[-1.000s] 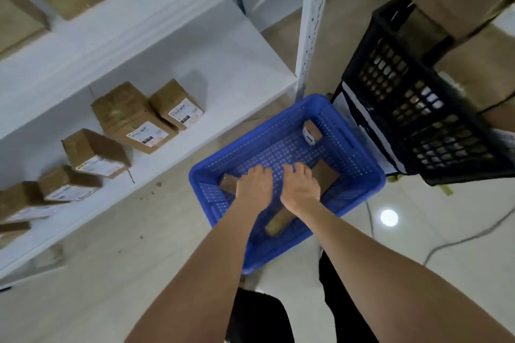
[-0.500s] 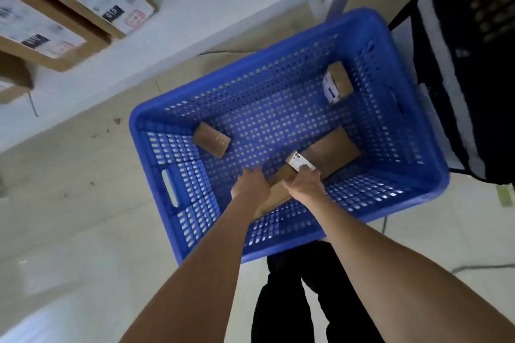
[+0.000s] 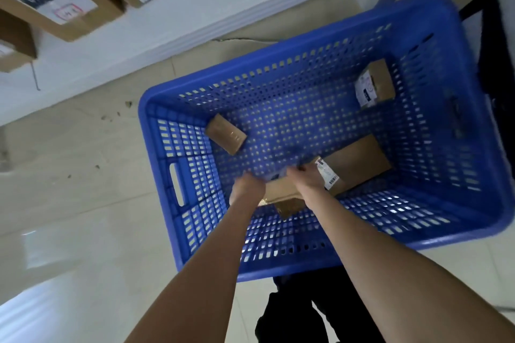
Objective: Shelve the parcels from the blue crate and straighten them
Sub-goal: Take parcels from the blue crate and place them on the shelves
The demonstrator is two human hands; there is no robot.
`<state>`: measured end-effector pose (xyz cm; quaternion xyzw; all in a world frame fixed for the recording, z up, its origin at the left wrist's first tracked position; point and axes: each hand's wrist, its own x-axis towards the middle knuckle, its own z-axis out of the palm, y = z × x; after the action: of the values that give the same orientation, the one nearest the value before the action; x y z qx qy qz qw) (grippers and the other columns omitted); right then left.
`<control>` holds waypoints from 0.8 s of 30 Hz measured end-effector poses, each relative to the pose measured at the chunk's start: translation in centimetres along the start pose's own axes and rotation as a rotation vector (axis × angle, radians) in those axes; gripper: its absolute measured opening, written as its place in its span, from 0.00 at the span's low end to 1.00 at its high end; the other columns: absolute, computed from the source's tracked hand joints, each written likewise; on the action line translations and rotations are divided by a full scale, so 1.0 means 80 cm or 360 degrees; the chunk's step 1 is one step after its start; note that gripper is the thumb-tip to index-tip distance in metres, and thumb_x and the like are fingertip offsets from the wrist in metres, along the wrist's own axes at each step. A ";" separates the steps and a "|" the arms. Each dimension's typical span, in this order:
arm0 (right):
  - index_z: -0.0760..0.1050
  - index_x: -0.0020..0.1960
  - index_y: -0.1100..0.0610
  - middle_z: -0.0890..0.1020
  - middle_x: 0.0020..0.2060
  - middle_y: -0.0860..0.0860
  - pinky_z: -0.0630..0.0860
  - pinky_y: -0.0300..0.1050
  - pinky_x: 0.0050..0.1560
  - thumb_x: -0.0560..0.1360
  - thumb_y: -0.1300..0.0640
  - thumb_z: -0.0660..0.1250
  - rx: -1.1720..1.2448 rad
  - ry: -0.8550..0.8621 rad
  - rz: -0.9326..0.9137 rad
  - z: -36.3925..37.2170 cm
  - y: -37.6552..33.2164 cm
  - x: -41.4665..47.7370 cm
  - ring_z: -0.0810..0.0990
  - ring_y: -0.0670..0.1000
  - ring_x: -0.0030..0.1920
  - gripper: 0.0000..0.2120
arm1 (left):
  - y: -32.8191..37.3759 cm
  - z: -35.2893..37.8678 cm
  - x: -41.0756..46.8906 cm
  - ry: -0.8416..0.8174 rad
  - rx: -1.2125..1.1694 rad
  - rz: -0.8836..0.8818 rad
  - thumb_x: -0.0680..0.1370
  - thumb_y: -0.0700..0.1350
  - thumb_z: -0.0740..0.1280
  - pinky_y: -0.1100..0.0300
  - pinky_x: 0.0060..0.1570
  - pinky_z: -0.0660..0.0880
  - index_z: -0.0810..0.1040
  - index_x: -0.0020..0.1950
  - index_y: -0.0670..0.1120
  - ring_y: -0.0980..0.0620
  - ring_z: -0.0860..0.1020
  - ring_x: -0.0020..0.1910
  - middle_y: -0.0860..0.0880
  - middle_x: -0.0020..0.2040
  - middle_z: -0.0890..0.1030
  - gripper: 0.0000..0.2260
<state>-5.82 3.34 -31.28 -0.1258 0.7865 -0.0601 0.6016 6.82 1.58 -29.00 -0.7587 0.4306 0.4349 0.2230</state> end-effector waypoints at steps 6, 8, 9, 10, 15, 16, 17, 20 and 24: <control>0.66 0.68 0.56 0.79 0.59 0.56 0.76 0.57 0.60 0.69 0.58 0.73 0.0798 -0.0069 -0.0136 -0.056 -0.082 -0.108 0.80 0.57 0.56 0.31 | 0.029 -0.119 -0.088 0.0233 -0.0440 -0.0012 0.80 0.50 0.60 0.49 0.56 0.73 0.64 0.72 0.41 0.38 0.73 0.62 0.39 0.67 0.71 0.23; 0.64 0.69 0.53 0.80 0.59 0.56 0.79 0.51 0.54 0.69 0.62 0.71 0.0982 -0.0126 -0.0161 -0.078 -0.111 -0.158 0.81 0.55 0.53 0.32 | 0.042 -0.165 -0.130 0.0247 -0.0575 0.0032 0.79 0.51 0.60 0.52 0.52 0.71 0.66 0.70 0.41 0.40 0.75 0.59 0.40 0.63 0.74 0.23; 0.65 0.67 0.53 0.81 0.58 0.57 0.81 0.46 0.46 0.70 0.64 0.70 0.1052 -0.0161 -0.0180 -0.090 -0.127 -0.187 0.82 0.54 0.49 0.28 | 0.048 -0.188 -0.150 0.0264 -0.0649 0.0079 0.79 0.51 0.60 0.53 0.50 0.72 0.67 0.69 0.41 0.41 0.76 0.56 0.40 0.62 0.76 0.22; 0.67 0.65 0.54 0.81 0.57 0.57 0.79 0.42 0.37 0.71 0.66 0.68 0.1105 -0.0206 -0.0201 -0.101 -0.141 -0.217 0.82 0.53 0.46 0.25 | 0.054 -0.212 -0.176 0.0271 -0.0716 0.0114 0.79 0.51 0.60 0.55 0.48 0.73 0.68 0.68 0.41 0.42 0.77 0.54 0.41 0.61 0.77 0.21; 0.71 0.65 0.59 0.82 0.53 0.59 0.75 0.40 0.28 0.72 0.69 0.61 0.1193 -0.0425 -0.0388 -0.156 -0.201 -0.355 0.81 0.55 0.45 0.23 | 0.076 -0.324 -0.289 0.0303 -0.0990 0.0329 0.79 0.54 0.62 0.44 0.56 0.76 0.70 0.66 0.42 0.41 0.78 0.55 0.42 0.56 0.80 0.21; 0.72 0.63 0.57 0.83 0.50 0.58 0.73 0.39 0.27 0.71 0.69 0.60 0.1198 -0.0436 -0.0427 -0.168 -0.212 -0.380 0.81 0.54 0.43 0.21 | 0.081 -0.346 -0.313 0.0333 -0.1024 0.0388 0.78 0.53 0.64 0.44 0.56 0.77 0.70 0.66 0.42 0.41 0.79 0.55 0.42 0.56 0.80 0.20; 0.72 0.60 0.56 0.83 0.48 0.57 0.73 0.38 0.27 0.71 0.69 0.59 0.1206 -0.0430 -0.0458 -0.177 -0.222 -0.405 0.80 0.53 0.41 0.19 | 0.086 -0.365 -0.337 0.0383 -0.1048 0.0462 0.78 0.52 0.64 0.44 0.55 0.77 0.71 0.66 0.43 0.41 0.79 0.55 0.42 0.56 0.80 0.20; 0.74 0.53 0.56 0.82 0.47 0.56 0.74 0.40 0.32 0.73 0.64 0.62 0.1176 -0.0427 -0.0521 -0.198 -0.243 -0.469 0.79 0.51 0.42 0.10 | 0.095 -0.416 -0.407 0.0551 -0.1041 0.0680 0.79 0.50 0.64 0.45 0.57 0.76 0.70 0.69 0.44 0.42 0.78 0.57 0.43 0.59 0.79 0.20; 0.76 0.56 0.54 0.82 0.50 0.55 0.77 0.47 0.47 0.77 0.52 0.66 0.1104 -0.0577 -0.0686 -0.227 -0.253 -0.553 0.80 0.54 0.52 0.10 | 0.098 -0.471 -0.501 0.0682 -0.1025 0.0933 0.79 0.50 0.64 0.45 0.57 0.76 0.71 0.70 0.46 0.41 0.78 0.57 0.42 0.59 0.80 0.20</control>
<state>-9.90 -5.22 19.74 -0.0863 0.5574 -0.4213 0.7102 7.80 -11.00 25.08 -0.7083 0.5059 0.4247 -0.2489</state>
